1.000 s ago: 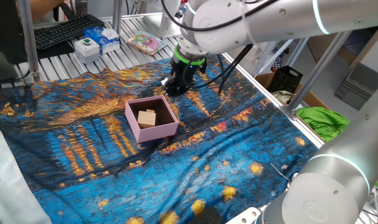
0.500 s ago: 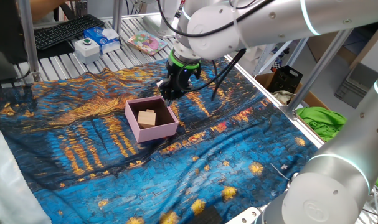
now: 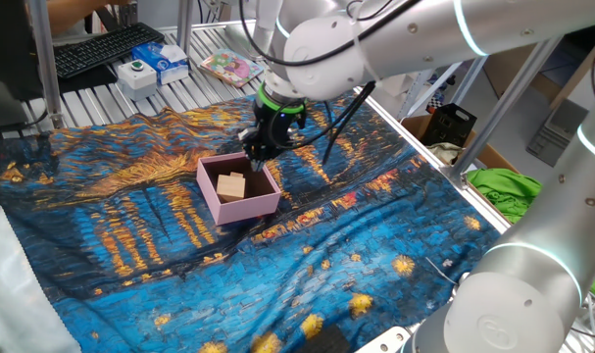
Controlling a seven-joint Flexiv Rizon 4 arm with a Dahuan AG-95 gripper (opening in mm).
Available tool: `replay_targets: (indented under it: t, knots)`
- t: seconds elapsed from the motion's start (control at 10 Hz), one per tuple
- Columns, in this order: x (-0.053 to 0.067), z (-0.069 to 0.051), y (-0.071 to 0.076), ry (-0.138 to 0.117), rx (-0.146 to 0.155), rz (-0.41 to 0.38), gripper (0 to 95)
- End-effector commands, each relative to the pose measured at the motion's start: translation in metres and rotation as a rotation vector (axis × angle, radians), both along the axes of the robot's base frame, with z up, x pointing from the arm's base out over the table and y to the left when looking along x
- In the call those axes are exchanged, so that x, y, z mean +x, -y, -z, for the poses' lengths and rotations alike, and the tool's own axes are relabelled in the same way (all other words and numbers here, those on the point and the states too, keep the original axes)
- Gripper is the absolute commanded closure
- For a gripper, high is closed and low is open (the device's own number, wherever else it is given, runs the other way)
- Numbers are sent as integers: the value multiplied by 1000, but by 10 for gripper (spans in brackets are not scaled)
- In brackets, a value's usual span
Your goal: Take everything out of the gift box
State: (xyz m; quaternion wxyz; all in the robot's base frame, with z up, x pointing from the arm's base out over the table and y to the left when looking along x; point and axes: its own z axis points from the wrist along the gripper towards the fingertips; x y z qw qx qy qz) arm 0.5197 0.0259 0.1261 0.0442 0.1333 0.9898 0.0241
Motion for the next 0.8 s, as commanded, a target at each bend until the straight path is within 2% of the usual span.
replay_targets:
  t: [0.1,0.8]
  knots:
    - [5,4,-4,-1,0,3,950]
    - [19,16,-21,-2,-2,6,950]
